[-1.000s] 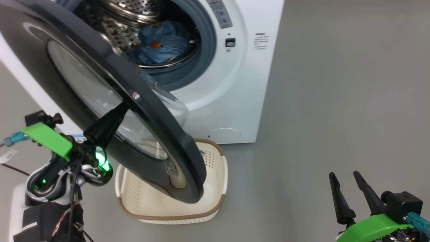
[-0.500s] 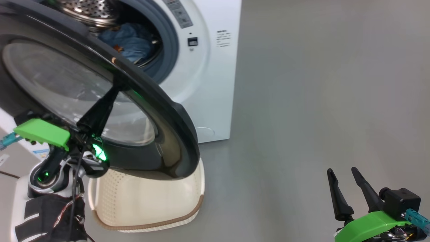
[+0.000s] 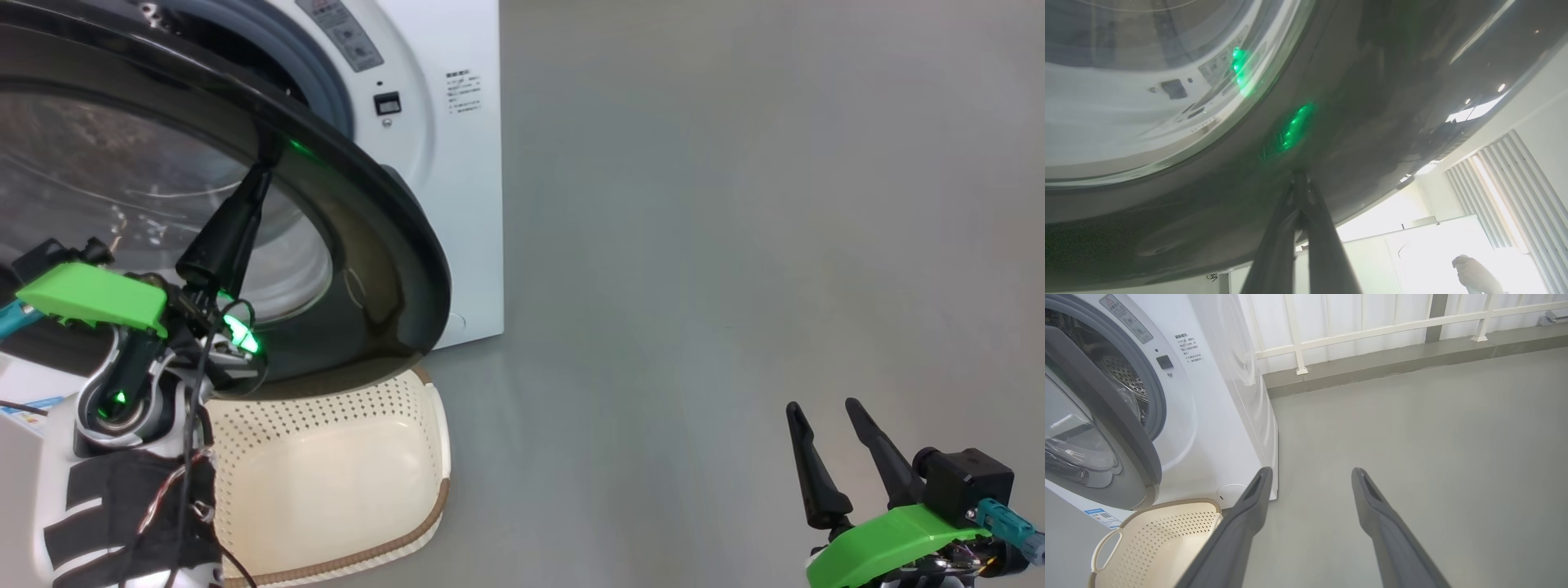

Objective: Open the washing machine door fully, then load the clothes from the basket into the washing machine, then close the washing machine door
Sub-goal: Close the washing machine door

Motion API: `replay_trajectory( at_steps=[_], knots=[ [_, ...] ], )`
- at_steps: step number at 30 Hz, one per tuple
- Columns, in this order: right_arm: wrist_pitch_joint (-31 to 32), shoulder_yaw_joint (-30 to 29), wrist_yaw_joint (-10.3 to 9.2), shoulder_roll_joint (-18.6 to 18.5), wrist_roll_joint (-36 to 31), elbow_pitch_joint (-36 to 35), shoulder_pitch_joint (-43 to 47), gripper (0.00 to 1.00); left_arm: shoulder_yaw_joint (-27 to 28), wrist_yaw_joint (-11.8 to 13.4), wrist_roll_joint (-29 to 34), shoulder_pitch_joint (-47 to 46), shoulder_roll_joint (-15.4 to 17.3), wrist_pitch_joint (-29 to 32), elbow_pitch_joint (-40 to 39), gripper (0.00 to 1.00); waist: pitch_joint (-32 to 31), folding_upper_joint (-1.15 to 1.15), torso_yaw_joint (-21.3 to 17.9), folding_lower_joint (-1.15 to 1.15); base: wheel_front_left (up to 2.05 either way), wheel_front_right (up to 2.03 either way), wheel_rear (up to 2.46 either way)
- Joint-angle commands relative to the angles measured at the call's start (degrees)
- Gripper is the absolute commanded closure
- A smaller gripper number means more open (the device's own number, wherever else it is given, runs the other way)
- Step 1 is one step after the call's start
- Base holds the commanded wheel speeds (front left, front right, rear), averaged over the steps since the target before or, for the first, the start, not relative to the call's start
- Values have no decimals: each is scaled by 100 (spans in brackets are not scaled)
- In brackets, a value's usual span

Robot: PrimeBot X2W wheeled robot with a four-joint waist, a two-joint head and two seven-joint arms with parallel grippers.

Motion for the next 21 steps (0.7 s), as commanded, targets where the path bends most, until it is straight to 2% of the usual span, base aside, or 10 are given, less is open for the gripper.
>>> replay_trajectory(
  at_steps=[1,9,17,21],
  knots=[
    [-76,91,25,-69,76,-132,-199,0,129,-38,13,-153,187,-21,-100,100,15,0,-57,0,0,0,0],
    [-98,23,25,-69,79,-114,-161,0,148,-38,16,-73,194,-80,-73,100,16,0,9,0,0,0,0],
    [-120,-101,25,-69,80,-117,-153,0,116,-38,70,102,186,-256,-289,100,-30,0,320,0,0,0,0],
    [-125,-171,25,-69,66,-126,-118,0,-53,-38,472,395,253,-586,-619,100,-119,0,505,0,0,0,0]
  ],
)
